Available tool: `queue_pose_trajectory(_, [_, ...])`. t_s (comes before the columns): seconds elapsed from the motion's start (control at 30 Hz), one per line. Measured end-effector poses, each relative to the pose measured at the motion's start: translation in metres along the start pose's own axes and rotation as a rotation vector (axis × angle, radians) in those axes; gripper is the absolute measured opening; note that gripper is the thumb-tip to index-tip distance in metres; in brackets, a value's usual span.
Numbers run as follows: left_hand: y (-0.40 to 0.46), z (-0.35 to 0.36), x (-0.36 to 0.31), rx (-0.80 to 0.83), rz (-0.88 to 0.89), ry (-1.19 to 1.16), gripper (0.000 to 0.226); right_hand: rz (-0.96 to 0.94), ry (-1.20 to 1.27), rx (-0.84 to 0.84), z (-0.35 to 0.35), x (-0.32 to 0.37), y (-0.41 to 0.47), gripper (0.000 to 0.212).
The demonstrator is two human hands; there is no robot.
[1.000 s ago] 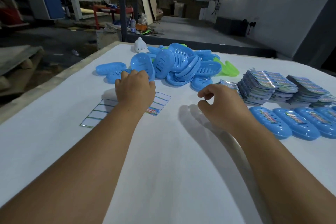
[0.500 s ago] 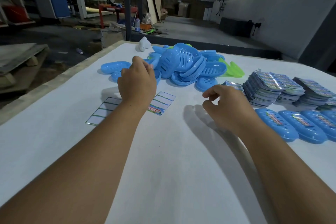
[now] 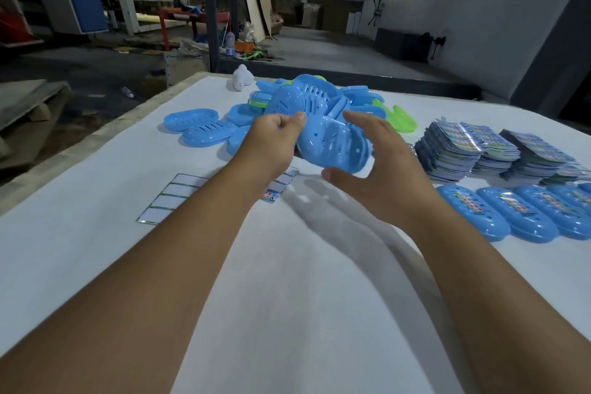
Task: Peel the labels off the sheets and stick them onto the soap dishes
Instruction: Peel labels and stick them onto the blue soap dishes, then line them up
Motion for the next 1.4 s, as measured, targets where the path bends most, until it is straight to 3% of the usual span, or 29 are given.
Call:
queue_pose_trajectory(0.1, [-0.005, 0.013, 0.012, 0.125, -0.144, -0.129, 0.031, 0.013, -0.046, 0.086, 0.009, -0.004, 0.0, 0.073])
queue_pose_trajectory(0.2, [-0.007, 0.009, 0.019, 0.128, -0.222, -0.051, 0.033, 0.039, -0.09, 0.155, 0.015, -0.01, -0.001, 0.071])
queue_pose_trajectory(0.3, [-0.007, -0.005, 0.012, 0.01, -0.044, 0.395, 0.038, 0.065, -0.133, 0.239, 0.021, -0.014, -0.004, 0.069])
queue_pose_trajectory(0.4, [-0.009, -0.016, 0.002, -0.106, 0.056, 0.868, 0.024, 0.076, -0.219, 0.342, 0.028, -0.017, -0.009, 0.064])
queue_pose_trajectory(0.5, [-0.01, -0.017, 0.006, -0.015, -0.015, 1.095, 0.025, 0.081, -0.254, 0.388, 0.032, -0.019, -0.011, 0.061])
queue_pose_trajectory(0.6, [-0.015, -0.019, 0.01, 0.045, -0.049, 1.142, 0.027, 0.103, -0.248, 0.407, 0.033, -0.019, -0.012, 0.059])
queue_pose_trajectory(0.8, [-0.017, -0.022, 0.009, 0.091, -0.105, 0.993, 0.039, 0.094, -0.252, 0.422, 0.033, -0.017, -0.013, 0.06])
queue_pose_trajectory(0.97, [-0.012, -0.027, 0.013, 0.084, -0.165, 0.843, 0.07, 0.088, -0.241, 0.428, 0.033, -0.016, -0.013, 0.061])
queue_pose_trajectory(1.03, [-0.01, -0.028, 0.015, 0.063, -0.175, 0.759, 0.073, 0.09, -0.241, 0.421, 0.033, -0.017, -0.013, 0.061])
queue_pose_trajectory(1.13, [-0.006, -0.026, 0.017, 0.021, -0.183, 0.501, 0.062, 0.097, -0.229, 0.384, 0.031, -0.018, -0.012, 0.063])
queue_pose_trajectory(1.23, [-0.002, -0.026, 0.011, -0.031, -0.128, 0.241, 0.029, 0.121, -0.111, 0.252, 0.024, -0.017, -0.006, 0.056])
queue_pose_trajectory(1.3, [-0.001, -0.02, 0.006, 0.0, -0.104, 0.105, 0.015, 0.145, 0.025, 0.148, 0.017, -0.015, -0.002, 0.047])
queue_pose_trajectory(1.4, [-0.004, -0.006, 0.004, 0.079, -0.111, -0.03, 0.015, 0.205, 0.329, 0.077, 0.013, -0.014, 0.001, 0.032])
Point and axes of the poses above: each hand's wrist, its own y-axis towards the middle knuckle, its own z-axis out of the palm, x = y × z, the point moved 7 cm from there along y, towards the middle knuckle, and after that the axes turned 1 degree about y, right-handed, at the moved point
